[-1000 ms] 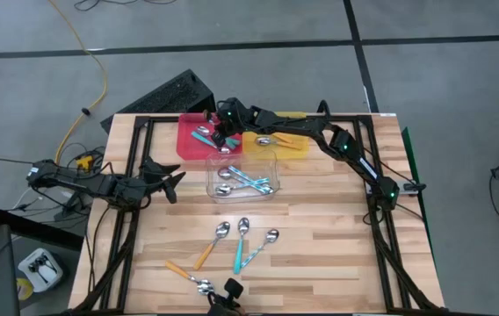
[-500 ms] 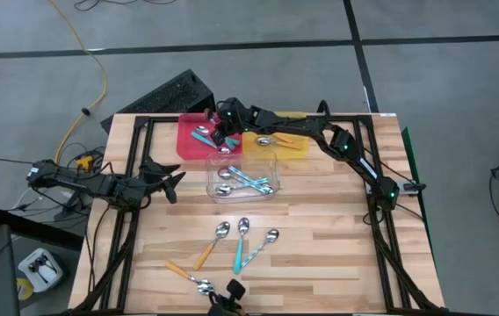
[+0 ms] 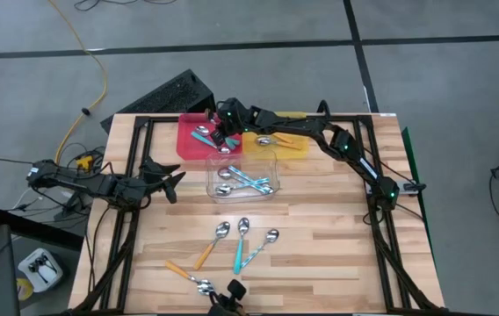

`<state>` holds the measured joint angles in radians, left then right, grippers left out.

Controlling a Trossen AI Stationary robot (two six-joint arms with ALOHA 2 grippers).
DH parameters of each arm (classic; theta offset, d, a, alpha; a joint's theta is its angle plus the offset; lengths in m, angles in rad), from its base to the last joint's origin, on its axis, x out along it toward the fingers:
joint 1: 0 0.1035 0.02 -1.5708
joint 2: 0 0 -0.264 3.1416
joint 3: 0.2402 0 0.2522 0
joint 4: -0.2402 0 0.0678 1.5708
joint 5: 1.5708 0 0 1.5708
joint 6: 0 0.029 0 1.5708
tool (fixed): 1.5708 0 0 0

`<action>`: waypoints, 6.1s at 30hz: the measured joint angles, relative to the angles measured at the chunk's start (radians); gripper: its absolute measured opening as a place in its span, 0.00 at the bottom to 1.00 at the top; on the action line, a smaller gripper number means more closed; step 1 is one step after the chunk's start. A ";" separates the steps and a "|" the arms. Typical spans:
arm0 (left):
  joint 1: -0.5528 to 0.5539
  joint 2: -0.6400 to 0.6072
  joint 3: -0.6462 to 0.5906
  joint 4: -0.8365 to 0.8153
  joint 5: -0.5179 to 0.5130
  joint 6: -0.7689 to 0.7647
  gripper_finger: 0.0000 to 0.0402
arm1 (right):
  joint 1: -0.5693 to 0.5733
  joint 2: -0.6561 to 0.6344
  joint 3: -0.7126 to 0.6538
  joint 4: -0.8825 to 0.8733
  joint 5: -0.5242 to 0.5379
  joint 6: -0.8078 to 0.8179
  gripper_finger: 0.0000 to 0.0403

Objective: Sort silverware by color (type)
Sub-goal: Put the light green spoon into the red bin, then put the yellow spoon into the yellow bin

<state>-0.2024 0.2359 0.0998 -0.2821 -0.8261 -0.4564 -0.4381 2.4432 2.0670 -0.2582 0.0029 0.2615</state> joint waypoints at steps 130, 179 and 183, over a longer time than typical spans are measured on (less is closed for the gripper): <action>0.000 0.000 0.000 0.000 0.189 -0.027 0.38 | 0.727 -0.980 -0.942 -0.029 0.181 -0.208 0.47; 0.000 0.000 0.000 0.003 0.200 -0.034 0.38 | 0.665 -0.981 -1.320 0.817 0.182 -0.164 0.47; 0.000 0.000 -0.001 0.009 0.287 -0.036 0.38 | 0.665 -0.981 -1.320 0.816 0.182 -0.164 0.47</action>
<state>-0.2028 0.2359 0.0990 -0.2733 -0.5391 -0.4926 0.2264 1.4624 0.7475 0.5579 0.1845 0.0975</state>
